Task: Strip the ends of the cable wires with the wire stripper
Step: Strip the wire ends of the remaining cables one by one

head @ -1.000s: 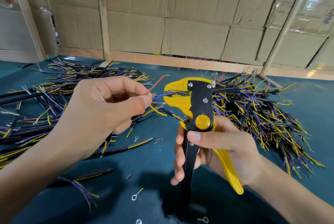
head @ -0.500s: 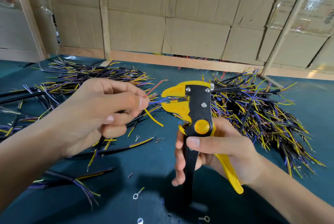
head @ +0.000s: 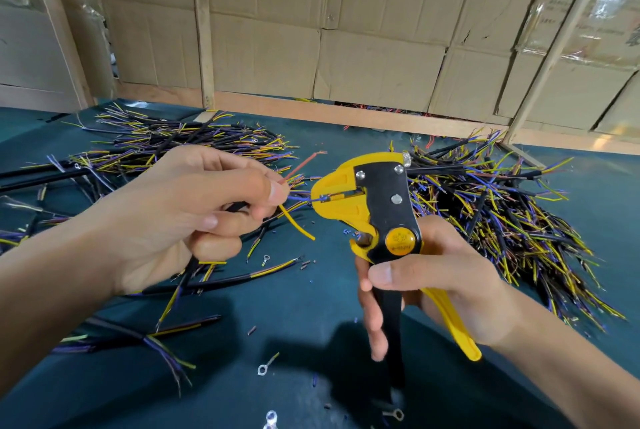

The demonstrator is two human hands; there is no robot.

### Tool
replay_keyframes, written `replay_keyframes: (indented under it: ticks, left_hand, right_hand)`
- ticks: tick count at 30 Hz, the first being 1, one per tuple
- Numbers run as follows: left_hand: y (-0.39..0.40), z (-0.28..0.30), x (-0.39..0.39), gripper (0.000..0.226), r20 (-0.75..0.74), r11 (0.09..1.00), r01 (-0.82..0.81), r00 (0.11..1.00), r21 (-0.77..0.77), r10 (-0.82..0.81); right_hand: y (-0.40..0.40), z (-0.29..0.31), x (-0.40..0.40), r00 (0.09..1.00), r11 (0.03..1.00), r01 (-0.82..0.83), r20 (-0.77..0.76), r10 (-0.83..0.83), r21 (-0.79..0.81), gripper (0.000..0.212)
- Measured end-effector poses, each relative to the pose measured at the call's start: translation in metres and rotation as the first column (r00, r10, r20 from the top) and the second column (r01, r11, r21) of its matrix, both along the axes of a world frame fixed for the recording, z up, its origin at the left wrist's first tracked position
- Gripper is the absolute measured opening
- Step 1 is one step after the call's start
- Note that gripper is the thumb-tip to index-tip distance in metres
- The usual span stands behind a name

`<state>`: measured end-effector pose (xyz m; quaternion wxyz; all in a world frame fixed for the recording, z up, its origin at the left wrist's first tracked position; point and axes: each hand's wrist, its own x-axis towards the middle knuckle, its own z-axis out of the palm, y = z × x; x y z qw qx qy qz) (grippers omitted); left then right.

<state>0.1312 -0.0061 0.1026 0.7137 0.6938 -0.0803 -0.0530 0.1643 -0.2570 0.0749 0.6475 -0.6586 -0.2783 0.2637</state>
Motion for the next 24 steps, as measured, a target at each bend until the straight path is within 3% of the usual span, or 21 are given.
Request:
replay_keyframes:
  ticks: [4,7,9,10,13,17,24]
  left_hand:
    - [-0.003,-0.004,0.002,0.041,0.034,0.999,-0.047,0.998,-0.003,0.047]
    - [-0.008,-0.007,0.001,0.029,0.186,0.982,-0.187,0.964,-0.037,0.191]
    - [-0.007,-0.012,-0.001,0.02,0.432,0.927,-0.362,0.855,0.098,0.288]
    - [-0.007,-0.014,-0.002,0.014,0.579,0.853,-0.483,0.76,0.198,0.296]
    - [-0.008,-0.016,-0.007,0.005,0.828,0.637,-0.698,0.537,0.328,0.162]
    - [-0.013,-0.017,-0.011,0.004,0.896,0.573,-0.736,0.443,0.362,0.003]
    - [-0.013,-0.014,-0.012,0.002,0.889,0.575,-0.715,0.455,0.398,-0.05]
  right_hand:
    - [0.003,-0.011,-0.008,0.991,0.99,0.132,0.027,-0.133,0.059,0.02]
    - [0.007,-0.009,-0.008,0.993,0.987,0.084,-0.089,-0.072,0.138,0.015]
    - [0.008,-0.003,-0.01,0.987,0.977,0.07,-0.153,-0.04,0.2,0.013]
    - [0.007,-0.001,-0.009,0.984,0.973,0.066,-0.179,-0.026,0.222,0.016]
    - [0.004,0.0,-0.009,0.981,0.973,0.025,-0.192,0.02,0.231,0.028]
    - [0.004,-0.003,-0.008,0.988,0.984,-0.023,-0.145,0.049,0.178,0.021]
    - [0.005,-0.006,-0.009,0.994,0.99,-0.042,-0.09,0.054,0.133,0.015]
